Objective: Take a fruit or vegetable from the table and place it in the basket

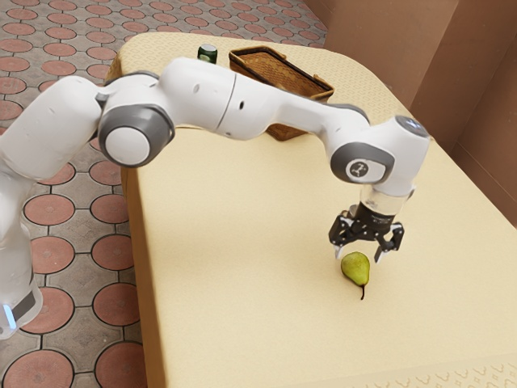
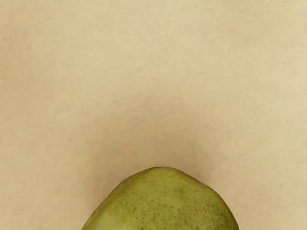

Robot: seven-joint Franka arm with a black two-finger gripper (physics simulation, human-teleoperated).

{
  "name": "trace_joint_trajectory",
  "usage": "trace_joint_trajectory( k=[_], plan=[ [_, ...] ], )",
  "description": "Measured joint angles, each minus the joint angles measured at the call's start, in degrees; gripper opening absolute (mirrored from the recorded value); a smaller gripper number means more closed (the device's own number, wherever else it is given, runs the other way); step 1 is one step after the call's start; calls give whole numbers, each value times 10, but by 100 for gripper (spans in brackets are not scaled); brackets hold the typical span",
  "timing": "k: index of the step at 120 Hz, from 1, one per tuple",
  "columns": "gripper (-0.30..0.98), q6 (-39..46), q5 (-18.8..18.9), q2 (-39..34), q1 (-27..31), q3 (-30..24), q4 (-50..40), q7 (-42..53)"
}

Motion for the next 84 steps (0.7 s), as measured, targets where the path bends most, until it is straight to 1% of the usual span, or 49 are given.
trace_joint_trajectory(
  k=[37,41,54,58,67,81,84],
  plan=[
    [67,12,-9,26,-3,0,0,-4],
    [63,12,-10,26,-3,0,0,-4],
    [43,14,-15,26,-4,0,0,-5],
    [39,13,-16,24,-4,0,0,-5],
    [34,11,-18,21,-4,0,1,-6],
    [29,3,-19,8,-5,0,1,-6],
    [32,-1,-19,0,-5,0,3,-7]
  ],
)
